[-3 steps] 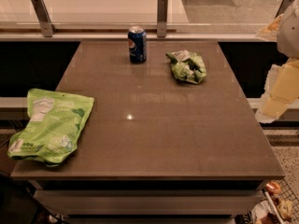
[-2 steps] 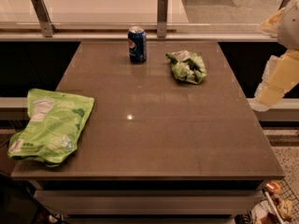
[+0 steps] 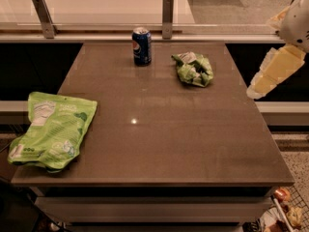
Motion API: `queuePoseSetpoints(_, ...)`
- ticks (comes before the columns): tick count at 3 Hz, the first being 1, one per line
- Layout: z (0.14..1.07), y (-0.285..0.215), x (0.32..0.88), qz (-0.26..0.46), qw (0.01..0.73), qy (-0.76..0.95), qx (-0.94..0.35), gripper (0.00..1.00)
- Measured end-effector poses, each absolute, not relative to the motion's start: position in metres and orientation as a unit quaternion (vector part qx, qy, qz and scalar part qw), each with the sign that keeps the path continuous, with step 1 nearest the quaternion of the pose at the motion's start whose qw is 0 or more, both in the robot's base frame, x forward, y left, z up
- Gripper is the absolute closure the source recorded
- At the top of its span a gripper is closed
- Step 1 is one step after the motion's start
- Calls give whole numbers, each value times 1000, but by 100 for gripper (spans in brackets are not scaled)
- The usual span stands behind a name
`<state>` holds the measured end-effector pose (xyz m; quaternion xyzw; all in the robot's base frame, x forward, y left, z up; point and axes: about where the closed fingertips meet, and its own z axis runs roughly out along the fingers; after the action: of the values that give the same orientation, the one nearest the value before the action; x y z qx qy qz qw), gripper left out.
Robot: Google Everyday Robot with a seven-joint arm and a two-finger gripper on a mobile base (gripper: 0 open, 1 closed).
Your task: Move green jalapeno chip bag near green rice chip bag
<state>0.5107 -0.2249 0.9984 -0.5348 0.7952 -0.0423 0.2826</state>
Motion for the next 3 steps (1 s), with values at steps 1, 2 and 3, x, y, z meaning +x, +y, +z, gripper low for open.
queuePoseSetpoints(1, 988, -218, 544, -42, 308, 809, -499, 0)
queuePoseSetpoints(2, 977, -211, 583, -34, 337, 817, -466, 0)
queuePoseSetpoints(3, 965, -206, 622, -18, 361, 821, -441, 0)
